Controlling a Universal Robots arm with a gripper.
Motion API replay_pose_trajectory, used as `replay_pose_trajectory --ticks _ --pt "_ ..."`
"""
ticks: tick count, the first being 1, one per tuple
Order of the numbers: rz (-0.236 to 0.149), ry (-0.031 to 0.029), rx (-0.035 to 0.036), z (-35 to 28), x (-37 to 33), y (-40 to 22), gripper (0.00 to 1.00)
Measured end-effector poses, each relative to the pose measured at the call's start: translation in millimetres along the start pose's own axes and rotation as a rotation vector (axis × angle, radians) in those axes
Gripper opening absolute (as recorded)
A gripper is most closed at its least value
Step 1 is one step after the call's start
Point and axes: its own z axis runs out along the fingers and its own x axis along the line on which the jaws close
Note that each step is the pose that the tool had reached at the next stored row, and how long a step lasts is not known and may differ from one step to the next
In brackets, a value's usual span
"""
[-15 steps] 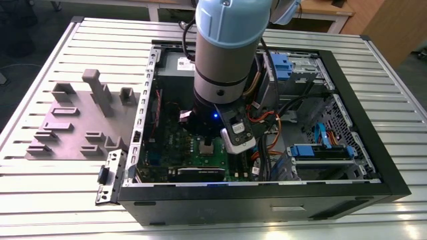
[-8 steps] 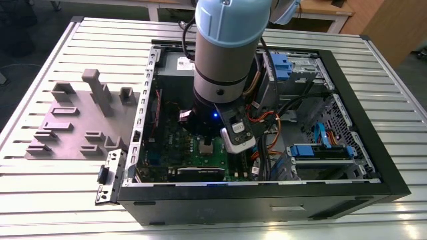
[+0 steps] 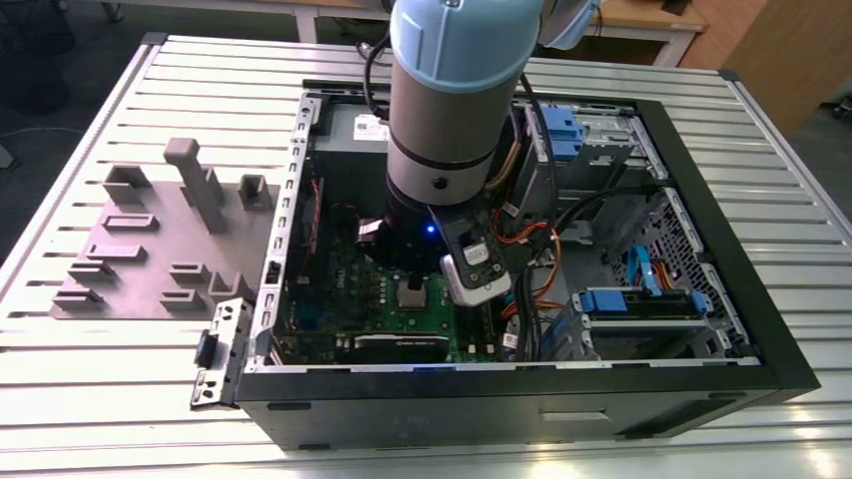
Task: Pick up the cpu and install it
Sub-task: 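Close the cpu cover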
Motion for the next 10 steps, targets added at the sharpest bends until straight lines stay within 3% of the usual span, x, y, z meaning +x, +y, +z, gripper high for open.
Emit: replay_pose_trajectory --ticks 6,10 --pt "0.000 0.0002 0.0005 -0.8 0.0 0.0 0.11" --pt "0.000 0.0001 0.0002 -5.9 0.1 0.3 0.11"
